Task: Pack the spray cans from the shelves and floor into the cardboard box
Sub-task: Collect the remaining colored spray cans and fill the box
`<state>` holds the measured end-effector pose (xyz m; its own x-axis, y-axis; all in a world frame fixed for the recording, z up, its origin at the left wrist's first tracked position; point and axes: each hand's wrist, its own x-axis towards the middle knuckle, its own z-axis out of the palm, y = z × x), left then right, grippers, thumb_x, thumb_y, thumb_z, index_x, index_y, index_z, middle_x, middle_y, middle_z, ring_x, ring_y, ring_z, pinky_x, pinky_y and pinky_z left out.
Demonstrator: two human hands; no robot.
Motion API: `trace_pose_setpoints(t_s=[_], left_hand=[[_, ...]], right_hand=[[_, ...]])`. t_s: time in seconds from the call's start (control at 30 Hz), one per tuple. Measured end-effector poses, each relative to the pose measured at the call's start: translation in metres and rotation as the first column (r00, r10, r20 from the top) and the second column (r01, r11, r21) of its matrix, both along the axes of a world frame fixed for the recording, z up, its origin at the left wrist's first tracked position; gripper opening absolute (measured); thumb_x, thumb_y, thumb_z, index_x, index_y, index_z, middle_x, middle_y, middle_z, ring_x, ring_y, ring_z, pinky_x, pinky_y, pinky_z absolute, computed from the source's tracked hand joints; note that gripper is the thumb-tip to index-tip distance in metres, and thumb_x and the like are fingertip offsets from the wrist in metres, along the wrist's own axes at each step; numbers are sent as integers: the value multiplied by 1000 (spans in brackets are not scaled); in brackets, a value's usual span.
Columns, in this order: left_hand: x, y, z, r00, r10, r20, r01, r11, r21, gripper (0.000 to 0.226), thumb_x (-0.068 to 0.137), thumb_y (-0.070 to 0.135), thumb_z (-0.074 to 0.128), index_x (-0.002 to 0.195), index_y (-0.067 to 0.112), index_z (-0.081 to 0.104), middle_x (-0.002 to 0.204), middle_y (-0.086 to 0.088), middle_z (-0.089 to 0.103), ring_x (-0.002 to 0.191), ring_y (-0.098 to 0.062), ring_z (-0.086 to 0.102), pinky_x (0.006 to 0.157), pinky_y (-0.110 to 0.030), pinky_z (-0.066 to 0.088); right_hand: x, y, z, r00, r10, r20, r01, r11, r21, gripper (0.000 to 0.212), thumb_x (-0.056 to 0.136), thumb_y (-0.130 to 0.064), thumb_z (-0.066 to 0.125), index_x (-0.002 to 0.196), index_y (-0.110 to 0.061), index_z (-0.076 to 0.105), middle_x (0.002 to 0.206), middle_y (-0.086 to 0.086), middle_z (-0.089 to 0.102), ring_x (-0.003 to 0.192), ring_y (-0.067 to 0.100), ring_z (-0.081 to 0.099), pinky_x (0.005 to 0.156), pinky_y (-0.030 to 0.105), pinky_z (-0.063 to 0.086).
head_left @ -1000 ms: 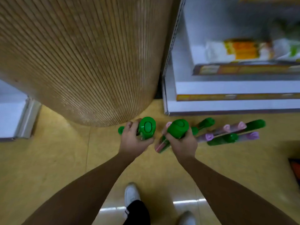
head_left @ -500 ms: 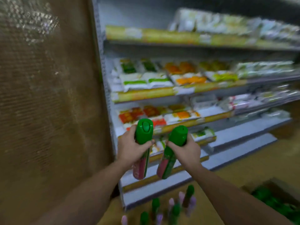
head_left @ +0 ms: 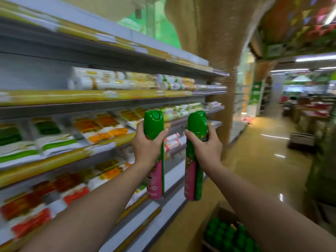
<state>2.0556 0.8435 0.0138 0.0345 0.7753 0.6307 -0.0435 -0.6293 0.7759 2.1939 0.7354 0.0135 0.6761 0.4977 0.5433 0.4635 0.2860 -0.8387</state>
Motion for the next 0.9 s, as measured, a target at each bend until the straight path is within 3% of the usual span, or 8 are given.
trace_pose_setpoints(t_s=[0.17,0.37,0.53,0.63,0.73,0.9], left_hand=[[117,9,-8,970,-242,-13,242,970,4,44,76,37,85,107,33,54,91,15,67,79,0,64,64,-20,49],[251,35,-26,885,-464,-35,463,885,-35,45,77,36,83,112,27,56,91,16,67,76,11,61,61,-10,43],[339,63,-43,806,-588,-66,582,809,-85,42,77,40,82,108,31,55,94,15,67,82,1,65,71,-24,54],[384,76,-52,754,-650,-99,639,760,-118,42,79,39,81,110,31,53,96,15,66,82,5,62,65,-11,47],[427,87,-62,722,-682,-121,667,731,-142,44,80,43,80,114,31,54,99,16,66,86,4,62,64,-9,44],[515,98,-86,646,-750,-139,723,661,-201,45,80,45,79,113,32,52,97,16,65,83,4,62,72,-23,49]], right_hand=[[89,-6,-11,987,-161,23,162,987,-23,37,75,-53,81,107,-46,63,91,-16,72,83,3,69,80,39,59],[190,8,-27,912,-409,22,410,911,-49,45,71,-55,82,110,-46,61,91,-18,71,86,-1,67,86,39,57],[261,27,-35,845,-534,18,534,841,-85,55,73,-52,83,121,-33,65,97,-19,72,87,-4,66,87,34,58],[301,34,-44,810,-587,8,584,805,-107,62,73,-52,83,128,-30,62,100,-18,71,89,-3,66,85,30,57],[339,36,-58,781,-624,-22,616,777,-129,58,76,-47,85,125,-30,60,101,-20,68,88,-8,64,83,24,56],[412,38,-87,747,-664,-25,652,740,-164,53,76,-39,87,121,-36,58,97,-22,66,84,-15,62,72,10,51]])
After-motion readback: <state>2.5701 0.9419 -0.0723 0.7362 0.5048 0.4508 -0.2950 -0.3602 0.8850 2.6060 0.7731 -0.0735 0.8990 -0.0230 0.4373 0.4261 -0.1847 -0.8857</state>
